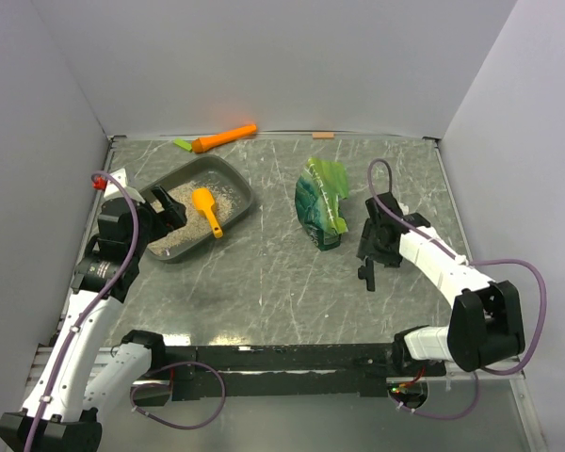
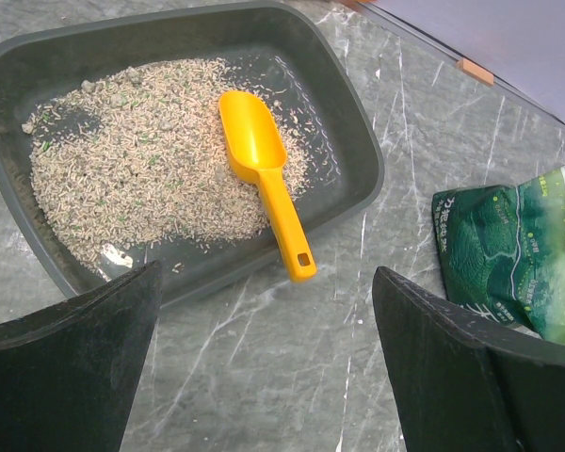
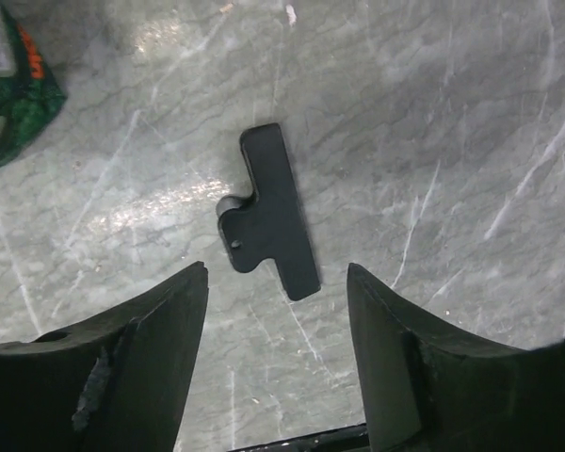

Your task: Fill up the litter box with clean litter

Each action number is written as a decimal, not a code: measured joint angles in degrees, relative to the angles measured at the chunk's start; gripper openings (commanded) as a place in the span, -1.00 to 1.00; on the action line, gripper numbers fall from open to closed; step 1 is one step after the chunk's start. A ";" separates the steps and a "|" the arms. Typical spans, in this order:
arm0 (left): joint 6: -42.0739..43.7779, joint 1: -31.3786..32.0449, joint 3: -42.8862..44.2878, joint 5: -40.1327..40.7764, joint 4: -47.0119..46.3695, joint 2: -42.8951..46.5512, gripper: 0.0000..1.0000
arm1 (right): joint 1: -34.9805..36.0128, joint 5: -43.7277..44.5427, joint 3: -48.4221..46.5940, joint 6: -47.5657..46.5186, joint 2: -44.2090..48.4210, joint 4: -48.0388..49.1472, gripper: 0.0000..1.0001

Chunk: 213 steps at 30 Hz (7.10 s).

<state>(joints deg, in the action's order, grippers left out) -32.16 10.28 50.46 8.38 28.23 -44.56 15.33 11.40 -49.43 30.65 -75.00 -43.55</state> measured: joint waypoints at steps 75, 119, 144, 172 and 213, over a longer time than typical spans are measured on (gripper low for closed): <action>4.33 0.00 -1.40 -15.04 -2.32 -8.55 0.94 | -13.22 -62.47 -7.69 23.12 -26.77 85.26 -1.00; 2.08 -0.35 -1.36 -1.03 0.55 -1.60 0.94 | 36.87 -45.48 -51.25 -51.84 -20.92 2.91 -1.00; 3.08 -1.05 -1.36 -6.91 -0.59 -1.60 0.94 | 40.52 -46.31 -56.89 -55.43 -26.56 3.91 -1.00; 7.06 -1.09 -5.29 -15.58 -3.17 15.69 0.94 | 39.17 -38.95 -36.41 -54.12 -8.31 14.88 0.37; 7.04 -1.09 -7.10 -14.56 -3.06 18.29 0.94 | 30.27 -37.86 -23.15 -51.69 -4.35 17.35 0.45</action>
<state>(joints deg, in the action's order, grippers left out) -25.12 9.19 43.35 -6.17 25.17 -26.26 45.60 -26.46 -72.58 -21.04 -79.35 -26.20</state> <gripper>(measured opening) 0.968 0.722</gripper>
